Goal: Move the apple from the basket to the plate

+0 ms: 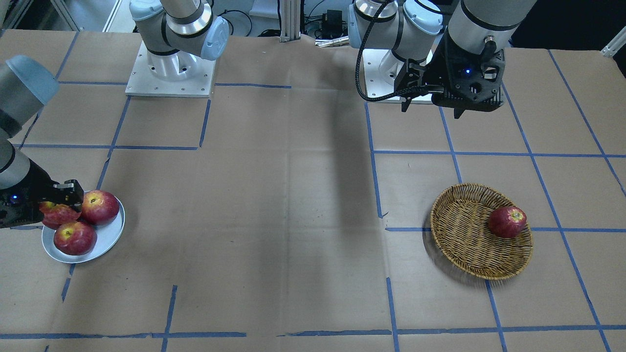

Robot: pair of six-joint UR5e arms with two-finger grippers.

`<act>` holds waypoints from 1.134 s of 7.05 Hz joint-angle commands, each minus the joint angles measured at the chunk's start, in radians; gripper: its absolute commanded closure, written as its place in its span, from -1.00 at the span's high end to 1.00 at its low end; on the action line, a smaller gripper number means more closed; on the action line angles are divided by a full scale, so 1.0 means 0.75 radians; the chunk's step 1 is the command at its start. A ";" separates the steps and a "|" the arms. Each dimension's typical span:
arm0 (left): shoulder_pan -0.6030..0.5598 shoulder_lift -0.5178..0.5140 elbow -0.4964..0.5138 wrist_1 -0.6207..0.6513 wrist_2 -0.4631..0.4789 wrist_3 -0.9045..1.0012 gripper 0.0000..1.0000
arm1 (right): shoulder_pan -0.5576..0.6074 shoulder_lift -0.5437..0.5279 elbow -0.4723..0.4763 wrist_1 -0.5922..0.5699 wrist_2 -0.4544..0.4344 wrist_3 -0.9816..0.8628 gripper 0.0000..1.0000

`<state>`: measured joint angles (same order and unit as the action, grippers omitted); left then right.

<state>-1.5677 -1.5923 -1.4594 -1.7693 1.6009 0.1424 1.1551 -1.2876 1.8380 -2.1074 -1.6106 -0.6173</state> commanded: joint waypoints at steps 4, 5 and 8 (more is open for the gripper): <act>0.000 0.029 0.001 0.032 0.005 -0.004 0.99 | 0.002 -0.052 -0.031 0.018 -0.043 0.001 1.00; -0.002 0.025 0.001 0.032 0.007 -0.004 0.99 | 0.010 -0.123 -0.106 0.123 -0.039 0.001 1.00; -0.002 0.012 -0.003 0.027 0.007 -0.061 0.99 | 0.134 -0.193 -0.468 0.693 -0.010 0.180 1.00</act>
<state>-1.5692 -1.5818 -1.4614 -1.7474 1.6054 0.1120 1.2016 -1.4143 1.5762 -1.7381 -1.6246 -0.5658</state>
